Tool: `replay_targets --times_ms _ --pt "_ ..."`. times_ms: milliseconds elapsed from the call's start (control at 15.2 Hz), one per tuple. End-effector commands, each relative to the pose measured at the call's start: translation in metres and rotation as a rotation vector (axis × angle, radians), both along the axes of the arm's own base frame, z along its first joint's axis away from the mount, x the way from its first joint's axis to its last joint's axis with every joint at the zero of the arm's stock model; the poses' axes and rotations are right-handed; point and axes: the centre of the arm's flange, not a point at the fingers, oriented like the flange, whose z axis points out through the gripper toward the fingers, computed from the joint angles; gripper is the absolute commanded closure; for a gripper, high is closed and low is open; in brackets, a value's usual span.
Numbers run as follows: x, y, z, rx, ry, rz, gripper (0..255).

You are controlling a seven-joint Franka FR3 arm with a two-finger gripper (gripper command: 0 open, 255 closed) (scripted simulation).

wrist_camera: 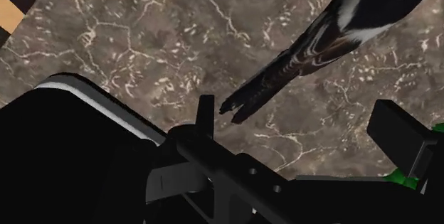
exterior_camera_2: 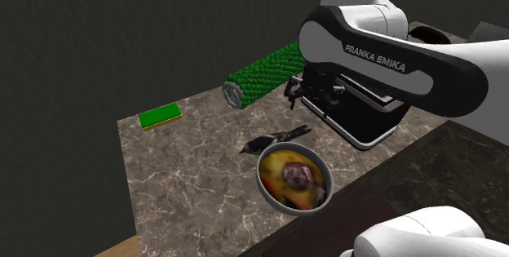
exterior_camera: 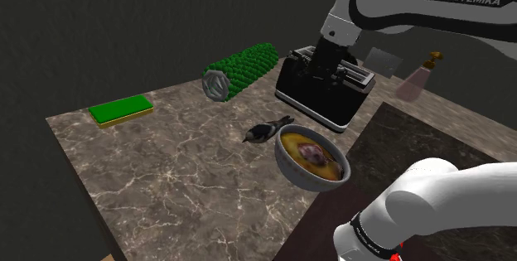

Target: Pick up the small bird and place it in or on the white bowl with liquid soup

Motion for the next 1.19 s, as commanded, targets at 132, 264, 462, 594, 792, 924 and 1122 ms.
replay_targets --times_ms 132,264,462,594,792,924,1122 --pt "0.027 0.014 -0.047 0.056 0.094 -0.257 0" --pt "0.040 0.019 -0.071 0.084 0.140 -0.380 0" --pt "0.058 0.026 -0.107 0.126 0.209 -0.566 0" --pt "0.061 0.028 -0.120 0.135 0.223 -0.603 0" --pt "0.059 0.032 -0.135 0.135 0.223 -0.603 0" --pt "0.058 0.034 -0.145 0.135 0.223 -0.603 0" --pt "0.057 0.036 -0.153 0.135 0.223 -0.603 0"
